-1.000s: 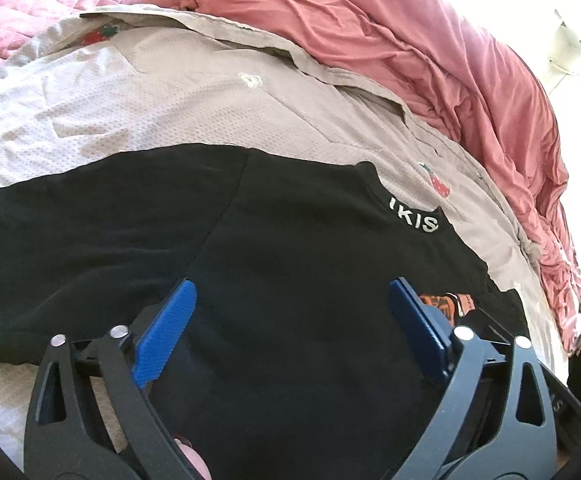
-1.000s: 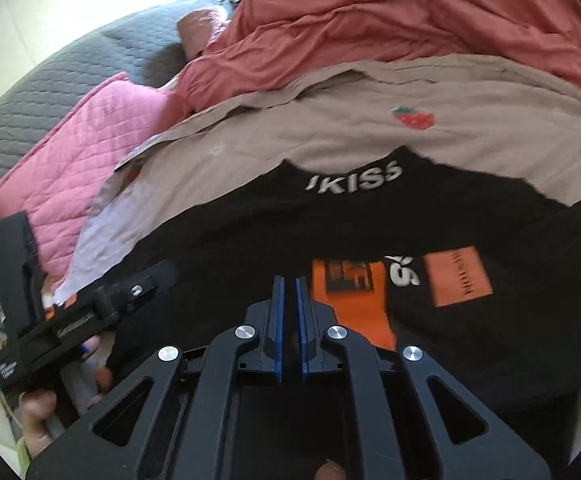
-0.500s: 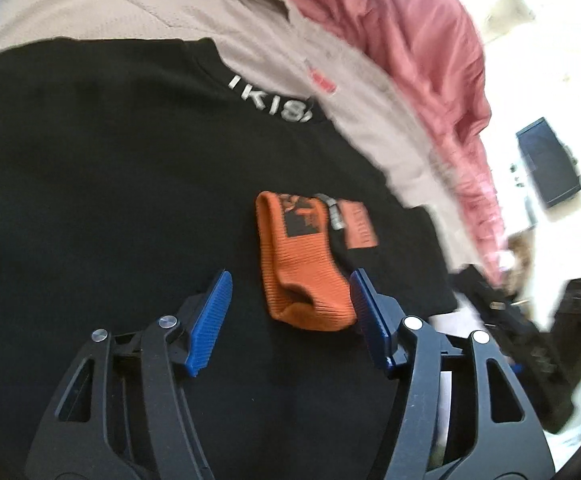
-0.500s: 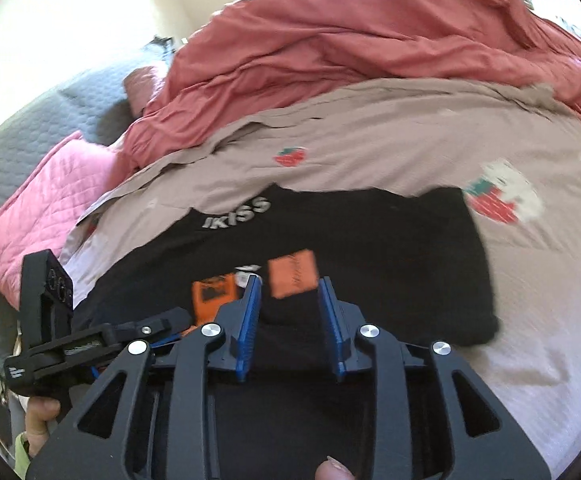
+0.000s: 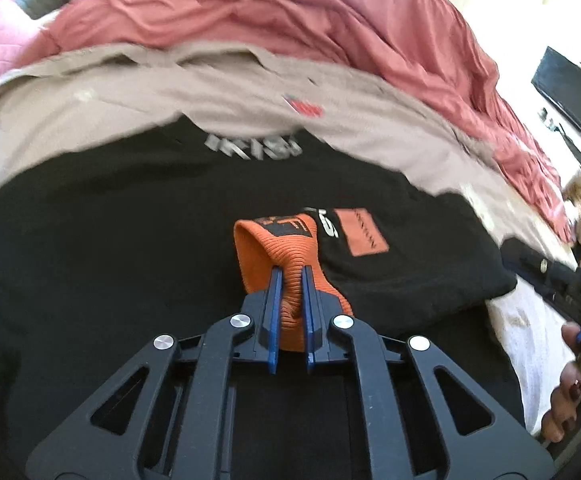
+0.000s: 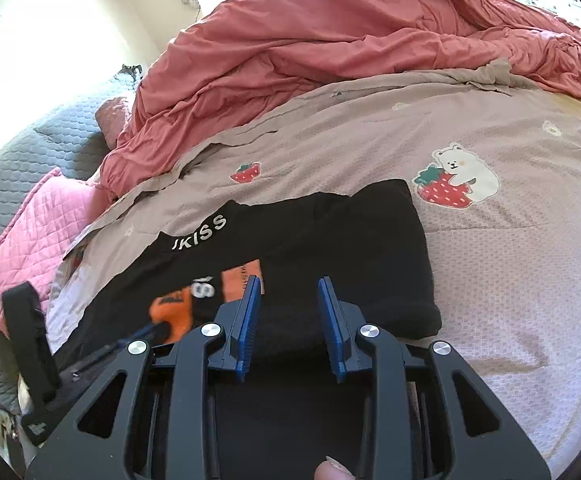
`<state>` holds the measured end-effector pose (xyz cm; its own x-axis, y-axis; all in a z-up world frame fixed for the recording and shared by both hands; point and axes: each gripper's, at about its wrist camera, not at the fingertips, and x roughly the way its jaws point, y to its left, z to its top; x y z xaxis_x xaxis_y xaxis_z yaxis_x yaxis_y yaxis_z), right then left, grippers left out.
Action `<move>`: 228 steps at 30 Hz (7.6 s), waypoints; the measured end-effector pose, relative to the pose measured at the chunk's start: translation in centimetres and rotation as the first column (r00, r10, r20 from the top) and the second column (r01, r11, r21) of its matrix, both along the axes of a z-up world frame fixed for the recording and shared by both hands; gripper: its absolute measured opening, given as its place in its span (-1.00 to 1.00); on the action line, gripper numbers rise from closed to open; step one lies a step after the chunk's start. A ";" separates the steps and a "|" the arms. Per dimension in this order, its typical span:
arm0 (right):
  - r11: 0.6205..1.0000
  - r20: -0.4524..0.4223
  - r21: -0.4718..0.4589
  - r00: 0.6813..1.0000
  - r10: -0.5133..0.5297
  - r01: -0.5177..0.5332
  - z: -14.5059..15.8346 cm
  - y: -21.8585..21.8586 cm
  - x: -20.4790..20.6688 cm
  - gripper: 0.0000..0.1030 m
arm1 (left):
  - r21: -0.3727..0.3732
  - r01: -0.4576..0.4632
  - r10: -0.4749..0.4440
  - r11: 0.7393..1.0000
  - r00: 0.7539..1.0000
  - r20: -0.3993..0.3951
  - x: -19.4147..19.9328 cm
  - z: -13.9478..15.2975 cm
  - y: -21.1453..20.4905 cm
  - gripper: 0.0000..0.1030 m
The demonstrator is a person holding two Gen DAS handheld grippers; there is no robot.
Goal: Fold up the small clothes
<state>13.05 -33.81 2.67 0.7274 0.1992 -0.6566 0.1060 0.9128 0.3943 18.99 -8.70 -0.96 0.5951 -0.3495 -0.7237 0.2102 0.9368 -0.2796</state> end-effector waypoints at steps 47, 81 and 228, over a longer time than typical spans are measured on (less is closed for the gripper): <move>0.976 -0.240 -0.172 0.967 0.086 -0.130 -5.3 6.2 5.8 -0.16 | -0.004 -0.125 0.124 0.992 0.985 -0.117 1.6 -1.9 9.4 -0.83; 0.941 -0.020 -0.248 0.972 0.234 -0.232 1.2 12.1 0.3 0.84 | 0.088 -0.319 0.309 0.944 0.945 0.106 -5.5 4.8 15.9 0.66; 0.914 -0.031 -0.065 0.916 0.400 -0.401 0.6 17.8 2.1 -0.83 | -0.057 -0.442 0.445 0.895 0.879 0.172 -8.2 2.5 18.1 0.00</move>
